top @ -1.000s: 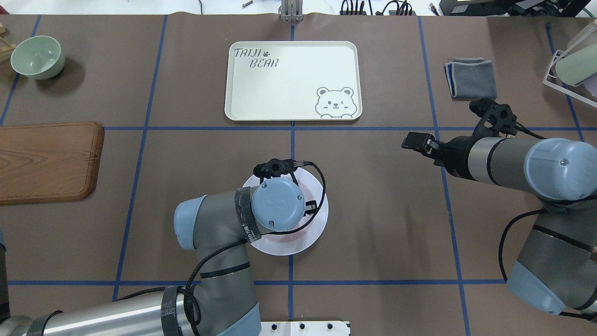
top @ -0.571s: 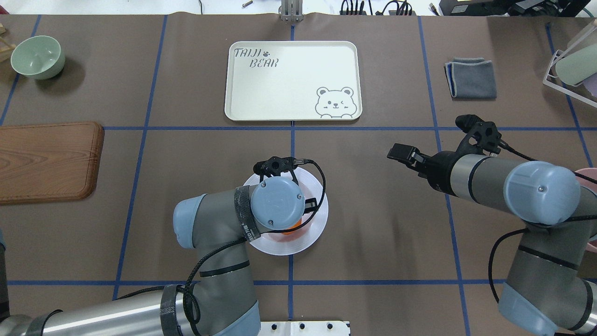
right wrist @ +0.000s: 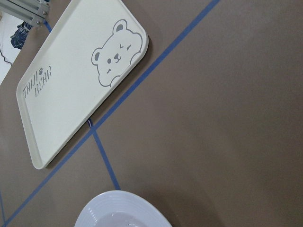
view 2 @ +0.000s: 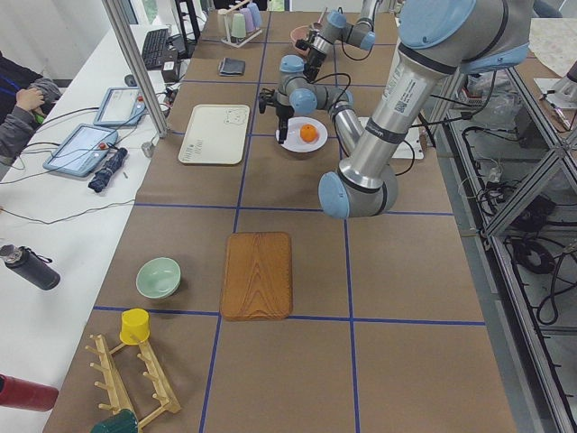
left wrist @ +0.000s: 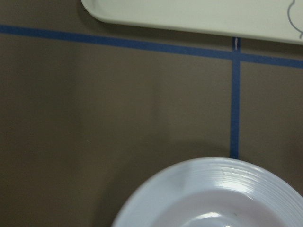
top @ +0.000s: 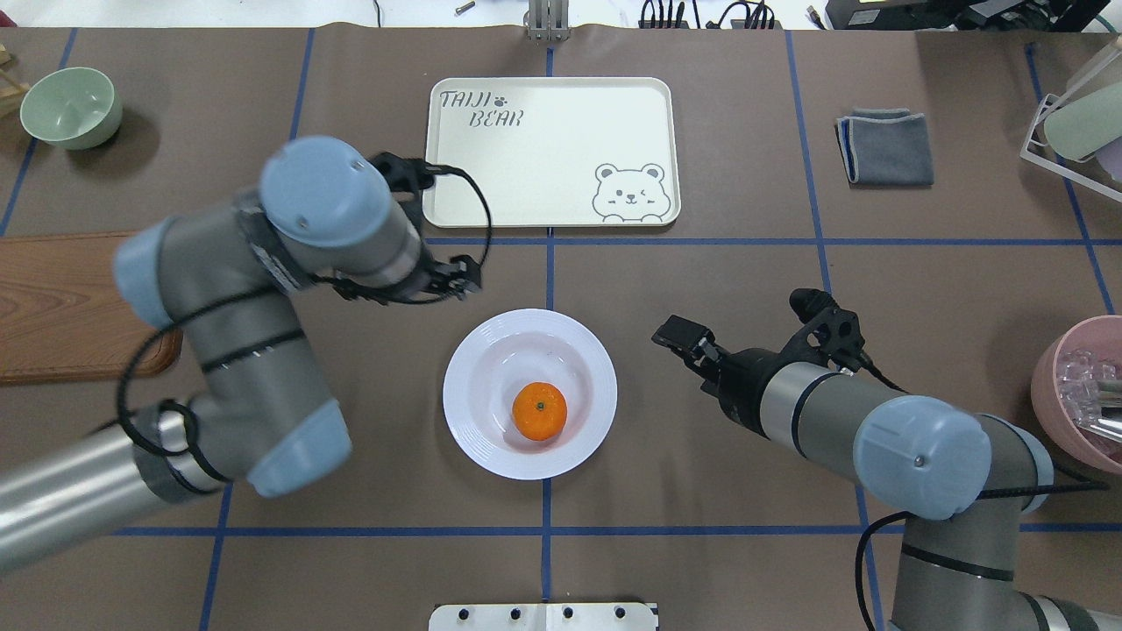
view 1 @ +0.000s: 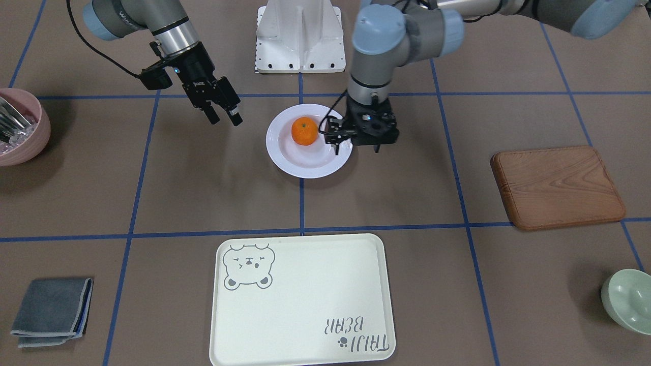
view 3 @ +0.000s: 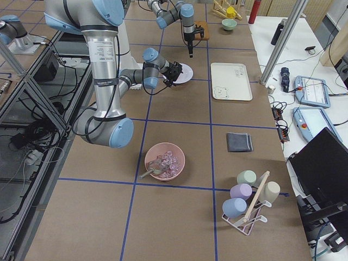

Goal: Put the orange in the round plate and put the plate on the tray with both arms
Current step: 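Grip the white plate rim with the right gripper while the left arm withdraws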

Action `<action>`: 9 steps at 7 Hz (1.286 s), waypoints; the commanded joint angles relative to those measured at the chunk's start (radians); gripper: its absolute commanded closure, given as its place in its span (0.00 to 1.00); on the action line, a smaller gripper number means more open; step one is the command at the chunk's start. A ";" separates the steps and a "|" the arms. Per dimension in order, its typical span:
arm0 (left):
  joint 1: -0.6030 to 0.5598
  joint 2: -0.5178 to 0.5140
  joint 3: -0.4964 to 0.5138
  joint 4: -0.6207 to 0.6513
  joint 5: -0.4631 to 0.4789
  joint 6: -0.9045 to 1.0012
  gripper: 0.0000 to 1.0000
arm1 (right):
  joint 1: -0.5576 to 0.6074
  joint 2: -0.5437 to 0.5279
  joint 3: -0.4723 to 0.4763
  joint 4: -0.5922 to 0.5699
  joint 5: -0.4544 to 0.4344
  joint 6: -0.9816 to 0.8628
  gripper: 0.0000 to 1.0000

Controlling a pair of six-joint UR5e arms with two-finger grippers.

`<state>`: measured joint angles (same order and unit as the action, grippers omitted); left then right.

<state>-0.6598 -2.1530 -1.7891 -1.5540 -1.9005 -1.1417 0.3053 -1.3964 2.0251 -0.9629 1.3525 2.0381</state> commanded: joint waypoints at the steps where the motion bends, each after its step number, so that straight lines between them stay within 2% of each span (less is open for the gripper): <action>1: -0.322 0.166 -0.018 0.003 -0.206 0.361 0.02 | -0.076 0.045 -0.009 0.000 -0.105 0.102 0.00; 2: -0.402 0.276 0.025 -0.003 -0.304 0.422 0.02 | -0.099 0.059 -0.012 0.000 -0.134 0.102 0.00; 3: -0.478 0.338 0.040 -0.049 -0.239 0.495 0.02 | -0.144 0.071 -0.016 0.000 -0.218 0.094 0.00; 4: -0.609 0.370 0.109 -0.052 -0.244 0.806 0.02 | -0.168 0.092 -0.029 0.000 -0.249 0.096 0.00; 5: -0.765 0.390 0.220 -0.048 -0.309 1.088 0.02 | -0.188 0.093 -0.034 0.001 -0.265 0.106 0.01; 6: -0.870 0.404 0.325 -0.060 -0.392 1.244 0.02 | -0.202 0.094 -0.061 0.003 -0.279 0.137 0.04; 7: -0.942 0.448 0.345 -0.051 -0.397 1.346 0.02 | -0.209 0.096 -0.080 0.004 -0.280 0.152 0.11; 9: -0.988 0.525 0.318 -0.058 -0.495 1.349 0.02 | -0.213 0.102 -0.109 0.010 -0.279 0.181 0.22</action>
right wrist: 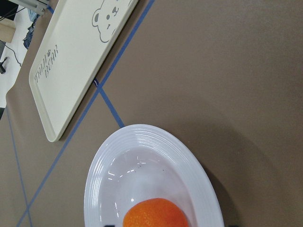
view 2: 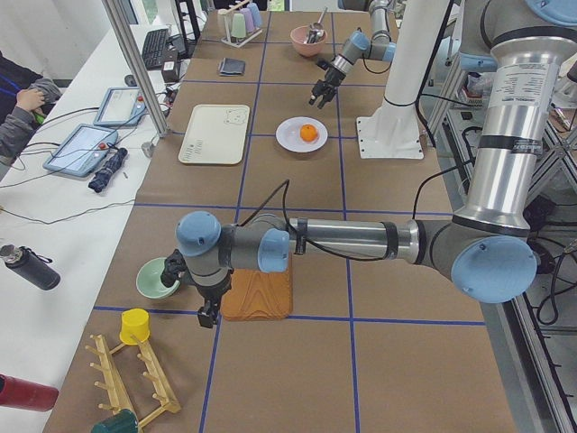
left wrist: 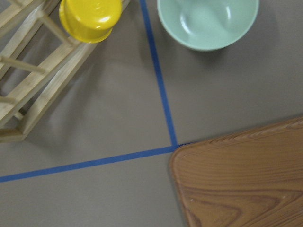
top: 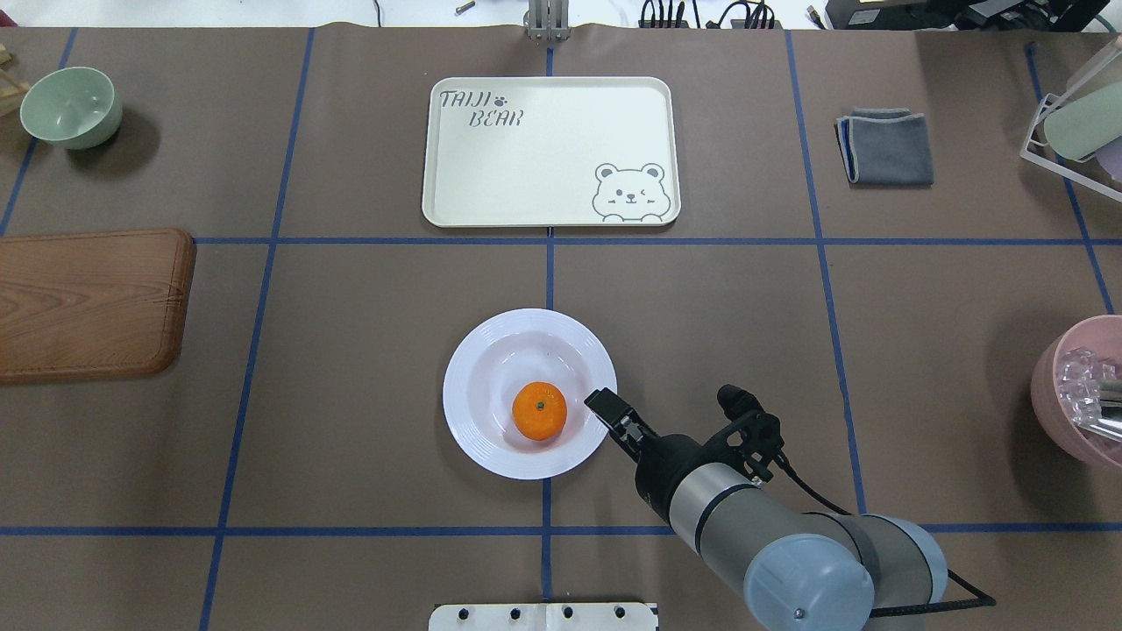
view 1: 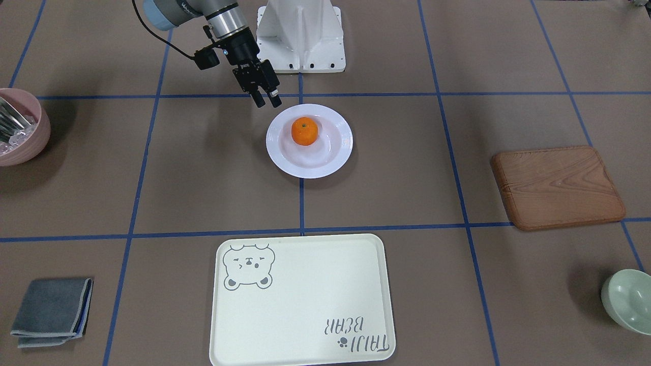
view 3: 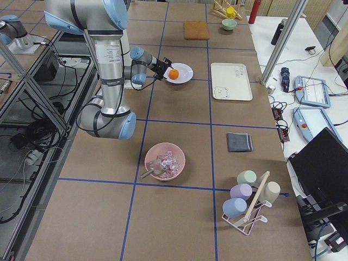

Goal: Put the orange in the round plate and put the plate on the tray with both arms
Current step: 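Grip the white plate rim with the right gripper while the left arm withdraws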

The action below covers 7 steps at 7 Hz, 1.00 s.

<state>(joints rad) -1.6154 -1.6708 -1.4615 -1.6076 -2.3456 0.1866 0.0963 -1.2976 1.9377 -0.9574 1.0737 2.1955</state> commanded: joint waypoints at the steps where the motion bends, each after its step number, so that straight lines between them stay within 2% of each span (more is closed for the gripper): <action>1: -0.032 0.045 -0.010 -0.005 -0.051 0.020 0.02 | -0.004 0.018 -0.054 0.019 0.000 0.044 0.28; 2: -0.032 0.045 -0.010 -0.003 -0.051 0.020 0.02 | -0.004 0.046 -0.100 0.019 -0.001 0.046 0.28; 6: -0.034 0.043 -0.013 -0.003 -0.049 0.020 0.02 | 0.028 0.081 -0.187 0.014 0.003 0.041 0.28; 7: -0.035 0.043 -0.013 -0.003 -0.050 0.020 0.02 | 0.029 0.098 -0.197 0.014 0.003 0.046 0.36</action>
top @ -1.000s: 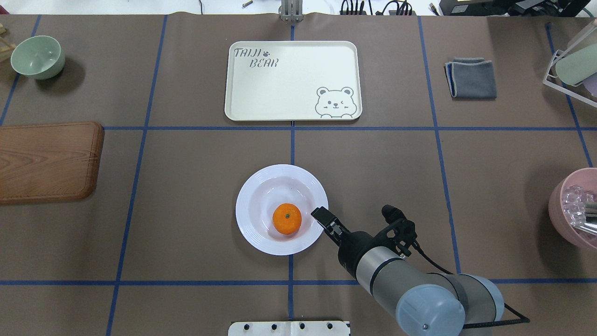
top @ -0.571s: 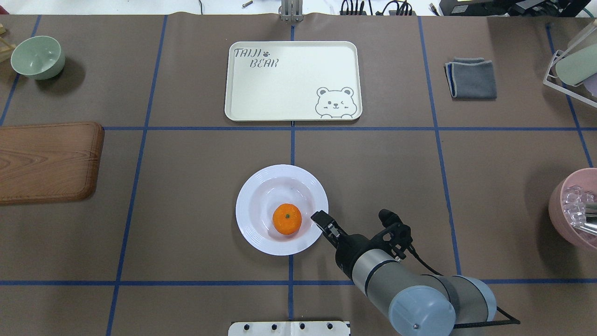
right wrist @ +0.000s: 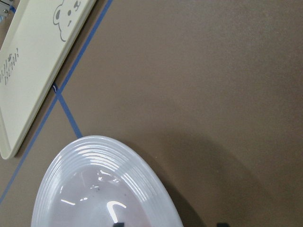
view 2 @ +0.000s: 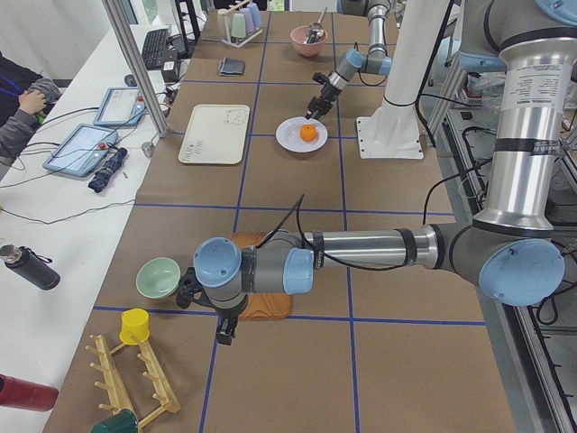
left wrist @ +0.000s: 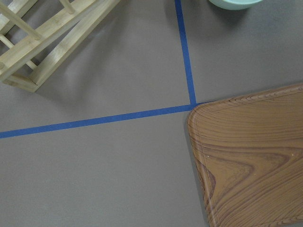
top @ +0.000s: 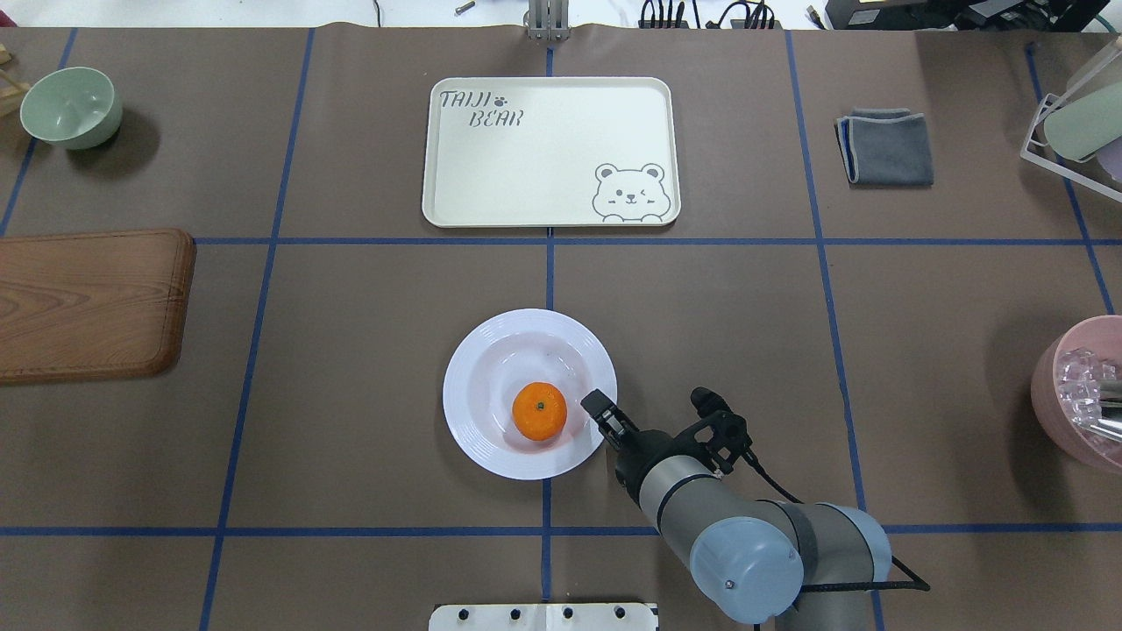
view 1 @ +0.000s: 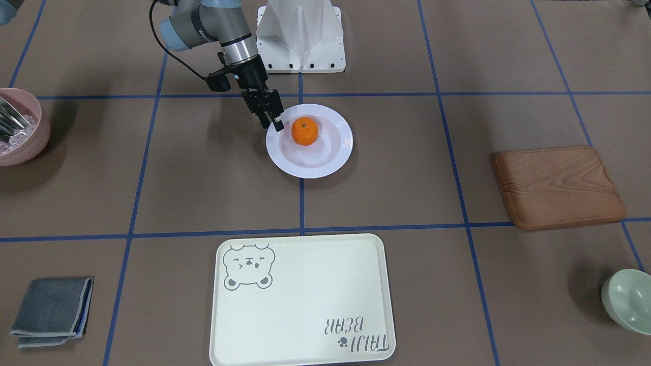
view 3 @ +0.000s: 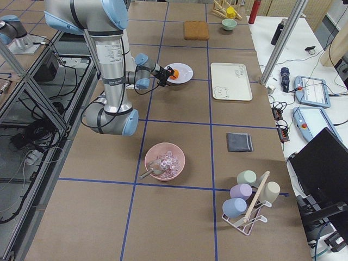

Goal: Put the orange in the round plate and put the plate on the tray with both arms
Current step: 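Grip the white plate rim with the right gripper while the left arm withdraws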

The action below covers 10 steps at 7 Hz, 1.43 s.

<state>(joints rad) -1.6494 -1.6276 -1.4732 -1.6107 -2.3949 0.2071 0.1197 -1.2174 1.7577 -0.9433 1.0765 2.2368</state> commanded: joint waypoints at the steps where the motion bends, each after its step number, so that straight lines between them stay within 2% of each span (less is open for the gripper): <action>1: -0.006 0.000 -0.001 0.000 -0.001 0.000 0.02 | 0.011 0.042 -0.049 0.000 -0.001 0.006 0.49; 2: -0.006 0.002 -0.001 -0.002 -0.001 0.000 0.02 | 0.015 0.050 -0.052 0.000 -0.001 0.020 0.81; 3: -0.006 0.002 -0.001 -0.002 -0.001 0.000 0.02 | 0.015 0.049 -0.056 0.001 -0.003 0.042 1.00; 5: -0.006 0.002 -0.007 0.000 0.000 -0.003 0.02 | 0.034 0.050 -0.047 0.009 -0.004 0.044 1.00; 6: -0.007 0.003 -0.015 0.000 0.003 -0.008 0.02 | 0.044 0.049 -0.046 0.074 -0.012 0.043 1.00; 7: -0.007 0.006 -0.018 -0.002 0.005 -0.009 0.02 | 0.043 0.049 -0.047 0.116 -0.074 0.041 1.00; 10: -0.007 0.009 -0.022 -0.003 0.005 -0.012 0.02 | 0.052 0.049 -0.052 0.118 -0.235 0.030 1.00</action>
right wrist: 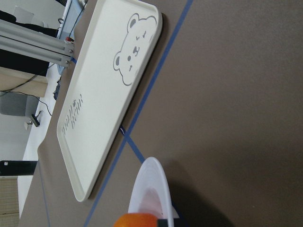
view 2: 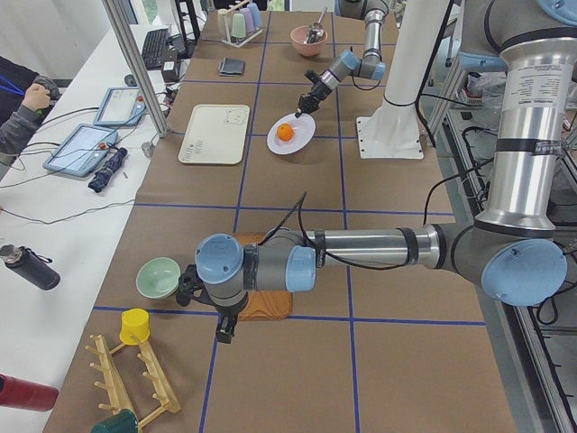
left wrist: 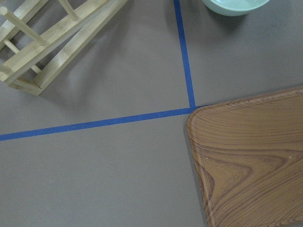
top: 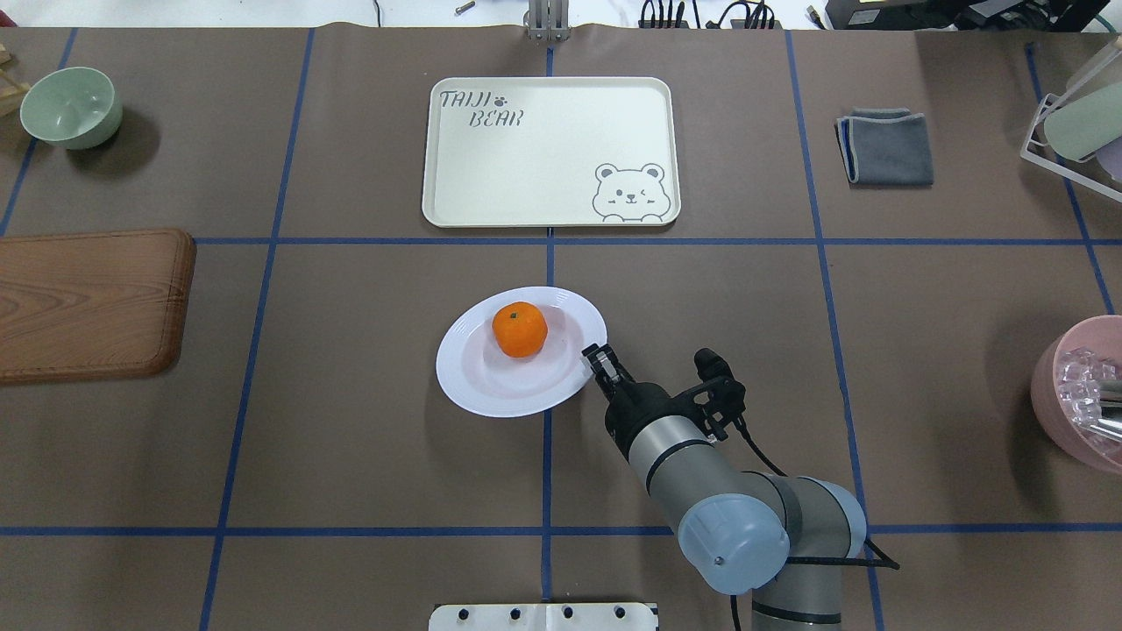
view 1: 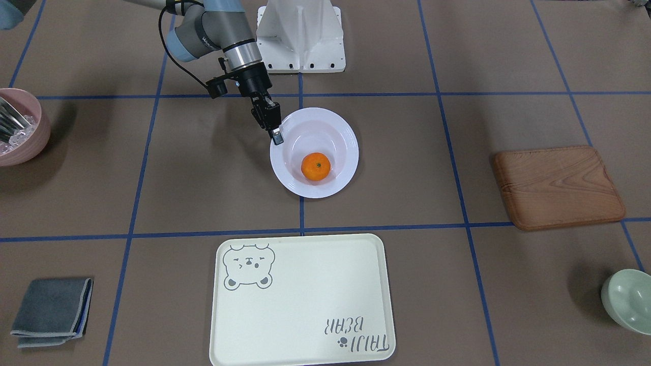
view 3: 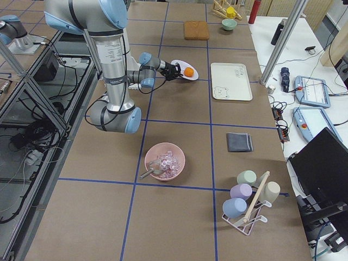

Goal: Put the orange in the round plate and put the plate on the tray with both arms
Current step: 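Slide the plate with the orange onto the bear tray using the right gripper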

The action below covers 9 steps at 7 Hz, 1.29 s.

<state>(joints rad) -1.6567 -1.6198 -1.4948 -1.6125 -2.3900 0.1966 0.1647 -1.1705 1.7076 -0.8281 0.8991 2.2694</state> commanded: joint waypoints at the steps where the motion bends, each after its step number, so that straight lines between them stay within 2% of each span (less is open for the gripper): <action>1: 0.000 0.001 -0.001 -0.001 0.000 -0.003 0.02 | 0.022 0.002 -0.002 0.004 -0.083 -0.002 1.00; 2: 0.000 0.030 -0.024 -0.003 -0.001 -0.011 0.02 | 0.047 0.008 -0.003 0.007 -0.122 -0.001 1.00; 3: 0.001 0.058 -0.080 -0.004 0.000 -0.120 0.02 | 0.079 0.041 -0.011 0.007 -0.130 0.002 1.00; 4: 0.003 0.092 -0.122 -0.009 0.002 -0.162 0.02 | 0.120 0.090 -0.058 0.006 -0.129 0.007 1.00; 7: 0.003 0.110 -0.143 -0.018 0.003 -0.169 0.02 | 0.287 0.329 -0.384 0.004 -0.071 0.152 1.00; 8: 0.003 0.110 -0.148 -0.018 0.003 -0.170 0.02 | 0.321 0.378 -0.457 0.003 -0.016 0.162 1.00; 9: 0.003 0.110 -0.148 -0.018 0.003 -0.170 0.02 | 0.341 0.425 -0.559 0.000 -0.017 0.204 1.00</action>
<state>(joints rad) -1.6537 -1.5100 -1.6409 -1.6305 -2.3870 0.0269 0.4727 -0.8077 1.2654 -0.8255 0.8625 2.4325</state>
